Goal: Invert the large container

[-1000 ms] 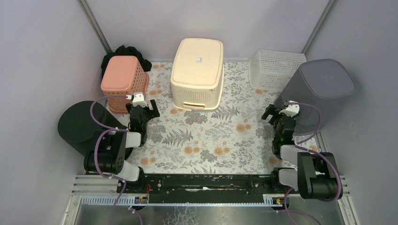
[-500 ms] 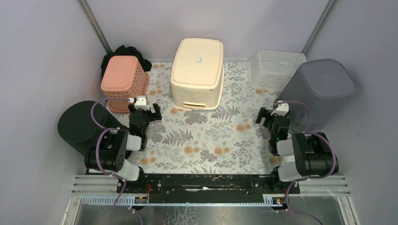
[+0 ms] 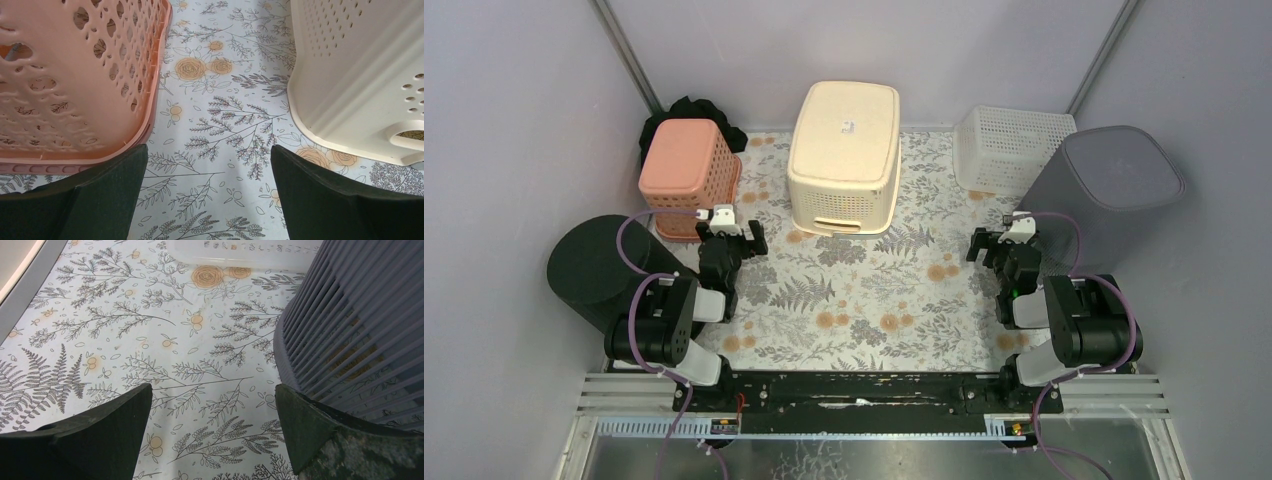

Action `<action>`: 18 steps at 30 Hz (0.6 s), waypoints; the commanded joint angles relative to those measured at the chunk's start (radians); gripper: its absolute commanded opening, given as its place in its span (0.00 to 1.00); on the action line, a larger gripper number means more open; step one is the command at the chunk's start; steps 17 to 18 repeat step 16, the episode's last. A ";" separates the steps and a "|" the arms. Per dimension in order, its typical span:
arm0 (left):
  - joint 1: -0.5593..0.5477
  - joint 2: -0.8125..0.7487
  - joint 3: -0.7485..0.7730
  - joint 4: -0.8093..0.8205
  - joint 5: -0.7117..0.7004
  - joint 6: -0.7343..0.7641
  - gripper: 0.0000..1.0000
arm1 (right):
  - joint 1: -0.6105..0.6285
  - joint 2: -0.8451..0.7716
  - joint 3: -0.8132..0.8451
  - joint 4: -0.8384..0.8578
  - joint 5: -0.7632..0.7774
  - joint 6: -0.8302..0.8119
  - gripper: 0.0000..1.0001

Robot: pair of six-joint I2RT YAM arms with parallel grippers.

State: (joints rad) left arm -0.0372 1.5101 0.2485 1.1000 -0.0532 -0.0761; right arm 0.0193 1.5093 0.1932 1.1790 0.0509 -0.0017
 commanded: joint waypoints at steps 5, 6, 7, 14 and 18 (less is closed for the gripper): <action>0.009 0.005 -0.009 0.086 -0.033 0.004 1.00 | -0.003 0.002 0.022 0.045 0.032 0.002 0.99; 0.009 0.004 -0.009 0.086 -0.033 0.004 1.00 | -0.002 0.002 0.022 0.045 0.033 0.001 0.99; 0.009 0.006 -0.010 0.086 -0.034 0.005 1.00 | -0.002 0.001 0.021 0.045 0.033 0.000 0.99; 0.008 0.006 -0.009 0.086 -0.033 0.005 1.00 | -0.003 0.006 0.027 0.038 0.026 0.002 0.99; 0.009 0.007 -0.010 0.086 -0.033 0.004 1.00 | -0.002 0.005 0.020 0.050 0.029 -0.002 0.99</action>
